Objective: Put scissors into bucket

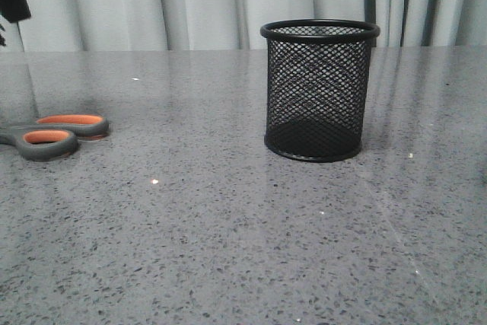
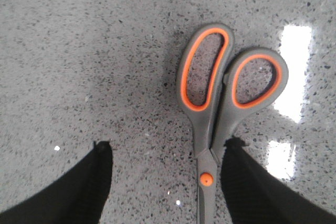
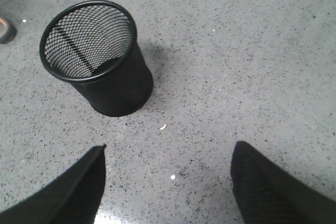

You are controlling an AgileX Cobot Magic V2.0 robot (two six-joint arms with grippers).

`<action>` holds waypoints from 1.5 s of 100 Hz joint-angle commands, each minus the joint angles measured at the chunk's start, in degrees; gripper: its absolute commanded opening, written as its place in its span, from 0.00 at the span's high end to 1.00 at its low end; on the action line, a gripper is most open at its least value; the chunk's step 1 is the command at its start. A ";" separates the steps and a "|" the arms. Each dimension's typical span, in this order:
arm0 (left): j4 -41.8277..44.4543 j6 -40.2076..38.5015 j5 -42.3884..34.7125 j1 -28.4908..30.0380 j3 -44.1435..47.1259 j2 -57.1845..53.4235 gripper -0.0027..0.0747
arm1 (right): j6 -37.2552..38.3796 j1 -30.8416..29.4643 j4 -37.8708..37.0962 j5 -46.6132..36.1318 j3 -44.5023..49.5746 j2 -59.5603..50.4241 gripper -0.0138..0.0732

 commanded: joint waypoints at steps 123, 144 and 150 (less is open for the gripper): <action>-0.69 5.90 -2.51 -0.61 6.97 5.09 0.42 | -0.84 1.75 -1.22 -2.74 -2.08 -0.07 0.32; -0.93 5.90 -2.90 -0.61 6.39 6.49 0.42 | -0.84 1.75 -1.22 -2.86 -2.08 -0.07 0.32; -0.93 5.90 -3.35 -0.61 6.29 6.58 0.42 | -0.84 1.75 -1.22 -2.86 -2.08 -0.07 0.32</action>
